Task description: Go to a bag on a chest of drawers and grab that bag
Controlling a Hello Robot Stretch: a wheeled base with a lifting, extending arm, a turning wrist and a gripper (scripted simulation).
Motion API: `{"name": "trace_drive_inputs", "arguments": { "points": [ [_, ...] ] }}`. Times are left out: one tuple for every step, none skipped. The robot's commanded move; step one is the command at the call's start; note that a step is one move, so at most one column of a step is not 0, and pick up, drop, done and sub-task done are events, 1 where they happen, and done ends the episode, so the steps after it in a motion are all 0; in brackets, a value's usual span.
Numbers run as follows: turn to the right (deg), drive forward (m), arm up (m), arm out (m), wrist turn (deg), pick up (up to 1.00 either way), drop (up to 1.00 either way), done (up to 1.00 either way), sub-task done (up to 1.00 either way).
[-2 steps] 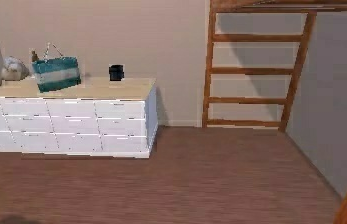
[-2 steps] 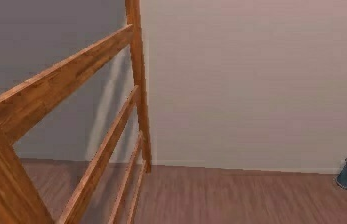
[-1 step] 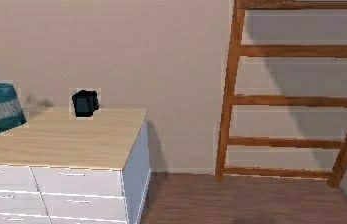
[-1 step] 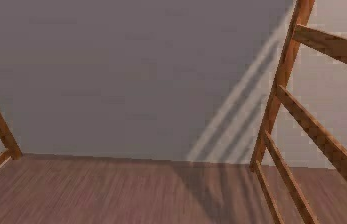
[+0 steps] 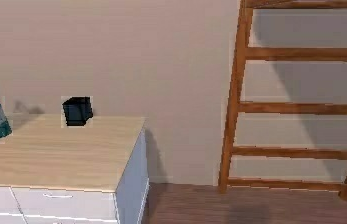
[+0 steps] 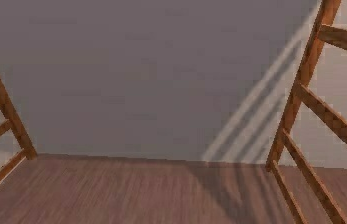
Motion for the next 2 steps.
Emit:
{"name": "trace_drive_inputs", "arguments": {
  "points": [
    [-45.0,0.00,0.00,0.00,0.0,0.00,0.00,0.00,0.00],
    [-33.0,0.00,0.00,0.00,0.0,0.00,0.00,0.00,0.00]
  ]
}}
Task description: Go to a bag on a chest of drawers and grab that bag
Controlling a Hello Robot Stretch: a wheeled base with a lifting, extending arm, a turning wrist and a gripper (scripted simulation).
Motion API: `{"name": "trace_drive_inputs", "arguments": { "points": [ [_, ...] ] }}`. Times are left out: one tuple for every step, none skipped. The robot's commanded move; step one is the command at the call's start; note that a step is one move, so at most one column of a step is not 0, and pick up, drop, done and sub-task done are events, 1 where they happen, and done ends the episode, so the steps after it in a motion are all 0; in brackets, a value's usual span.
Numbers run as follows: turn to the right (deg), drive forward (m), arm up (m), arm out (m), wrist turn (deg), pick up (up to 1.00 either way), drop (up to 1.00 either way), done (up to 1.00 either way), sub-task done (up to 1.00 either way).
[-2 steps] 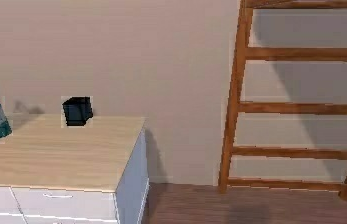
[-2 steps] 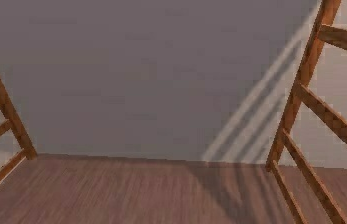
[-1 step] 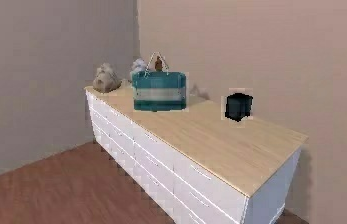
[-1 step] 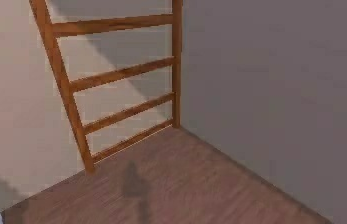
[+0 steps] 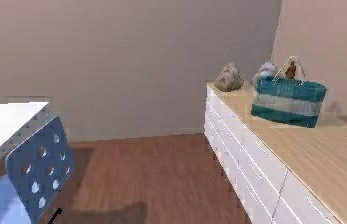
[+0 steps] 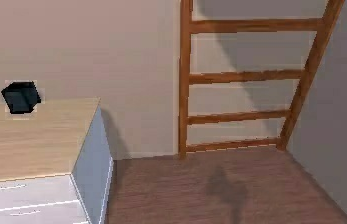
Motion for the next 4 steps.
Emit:
{"name": "trace_drive_inputs", "arguments": {
  "points": [
    [0.0,1.00,0.00,0.00,0.0,0.00,0.00,0.00,0.00],
    [6.0,0.00,0.00,0.00,0.0,0.00,0.00,0.00,0.00],
    [0.0,0.05,0.00,0.00,0.0,0.00,0.00,0.00,0.00],
    [-27.0,0.00,0.00,0.00,0.0,0.00,0.00,0.00,0.00]
  ]
}}
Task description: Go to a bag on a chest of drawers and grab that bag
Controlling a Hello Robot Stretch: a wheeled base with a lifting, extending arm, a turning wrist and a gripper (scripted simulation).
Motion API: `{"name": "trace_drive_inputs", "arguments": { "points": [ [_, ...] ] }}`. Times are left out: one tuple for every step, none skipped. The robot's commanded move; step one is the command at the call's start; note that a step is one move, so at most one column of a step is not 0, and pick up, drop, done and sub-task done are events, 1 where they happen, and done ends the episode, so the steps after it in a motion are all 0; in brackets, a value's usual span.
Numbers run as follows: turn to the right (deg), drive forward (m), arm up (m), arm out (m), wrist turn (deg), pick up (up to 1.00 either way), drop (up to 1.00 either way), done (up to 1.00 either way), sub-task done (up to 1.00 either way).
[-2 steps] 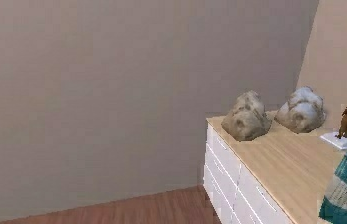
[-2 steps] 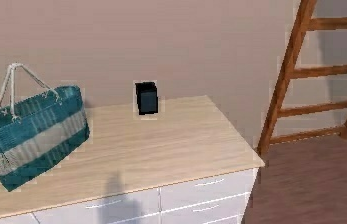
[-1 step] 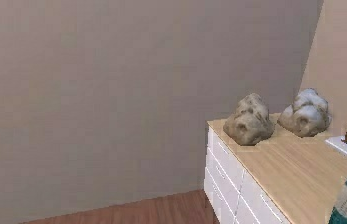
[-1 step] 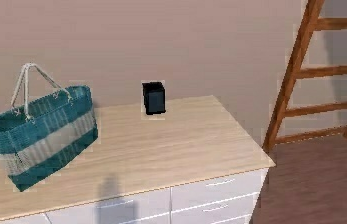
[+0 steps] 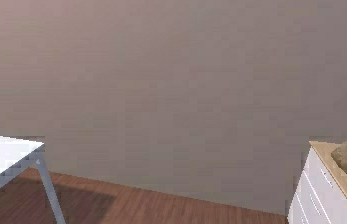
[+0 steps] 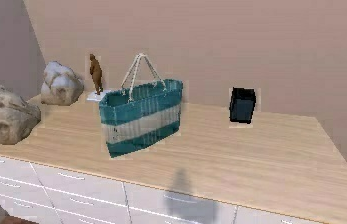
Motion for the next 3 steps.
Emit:
{"name": "trace_drive_inputs", "arguments": {
  "points": [
    [0.0,0.00,0.50,0.00,0.0,0.00,0.00,0.00,0.00],
    [0.0,0.00,0.38,0.00,0.0,0.00,0.00,0.00,0.00],
    [0.0,0.00,0.00,0.50,0.0,0.00,0.00,0.00,0.00]
  ]
}}
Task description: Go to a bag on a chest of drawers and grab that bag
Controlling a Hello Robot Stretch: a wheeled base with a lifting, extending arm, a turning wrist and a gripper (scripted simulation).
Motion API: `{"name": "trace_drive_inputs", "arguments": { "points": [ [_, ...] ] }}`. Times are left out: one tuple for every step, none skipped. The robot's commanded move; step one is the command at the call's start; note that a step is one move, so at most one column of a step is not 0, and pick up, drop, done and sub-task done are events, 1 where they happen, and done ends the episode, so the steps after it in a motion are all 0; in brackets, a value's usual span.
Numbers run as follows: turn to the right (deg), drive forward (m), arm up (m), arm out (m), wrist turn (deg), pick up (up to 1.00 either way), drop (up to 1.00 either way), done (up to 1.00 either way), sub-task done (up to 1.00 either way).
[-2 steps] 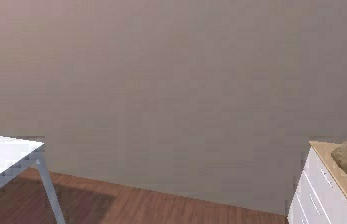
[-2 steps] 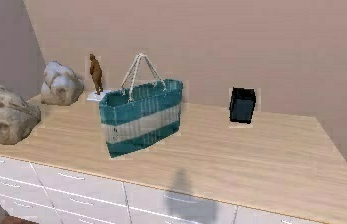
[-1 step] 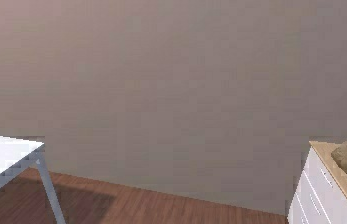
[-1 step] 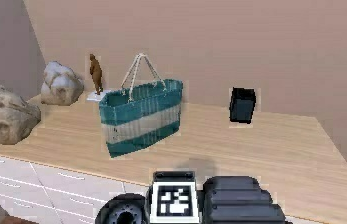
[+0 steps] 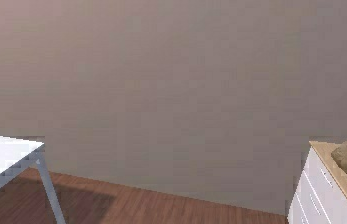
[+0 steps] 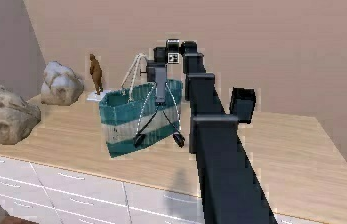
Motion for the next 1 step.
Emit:
{"name": "trace_drive_inputs", "arguments": {
  "points": [
    [0.0,0.00,0.00,0.00,45.0,0.00,0.00,0.00,0.00]
  ]
}}
